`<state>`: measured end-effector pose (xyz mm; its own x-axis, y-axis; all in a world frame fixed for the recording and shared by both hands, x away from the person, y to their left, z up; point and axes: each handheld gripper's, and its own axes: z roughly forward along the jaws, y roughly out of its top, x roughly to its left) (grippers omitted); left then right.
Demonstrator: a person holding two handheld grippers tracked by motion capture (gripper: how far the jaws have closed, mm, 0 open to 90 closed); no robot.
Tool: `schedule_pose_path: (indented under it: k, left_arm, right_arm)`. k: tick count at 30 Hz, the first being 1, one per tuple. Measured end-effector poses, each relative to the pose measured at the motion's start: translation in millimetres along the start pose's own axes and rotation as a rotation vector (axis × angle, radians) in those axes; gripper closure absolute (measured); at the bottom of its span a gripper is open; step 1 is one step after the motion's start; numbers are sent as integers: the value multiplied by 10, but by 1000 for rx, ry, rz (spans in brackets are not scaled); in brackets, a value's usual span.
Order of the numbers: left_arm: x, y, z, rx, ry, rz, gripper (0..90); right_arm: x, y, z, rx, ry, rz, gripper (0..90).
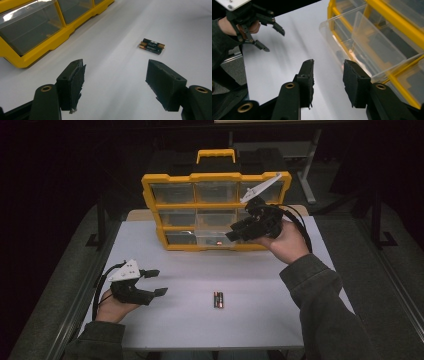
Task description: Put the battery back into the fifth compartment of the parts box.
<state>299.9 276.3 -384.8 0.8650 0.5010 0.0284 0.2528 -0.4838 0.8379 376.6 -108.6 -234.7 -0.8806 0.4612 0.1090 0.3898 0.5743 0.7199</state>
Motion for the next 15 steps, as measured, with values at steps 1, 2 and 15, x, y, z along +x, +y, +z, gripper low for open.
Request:
schedule_pose_path:
  k: [1, 2, 15]
  left_arm:
    - [4, -2, 4, 1, 1, 7, 304]
    - [-7, -6, 7, 1, 0, -1, 302]
    - [-22, 5, 18, -5, 1, -3, 299]
  right_arm:
    - [19, -29, 6, -1, 0, 1, 577]
    - [39, -62, 18, 1, -5, -10, 577]
    - [188, -471, 142, 14, 4, 33, 529]
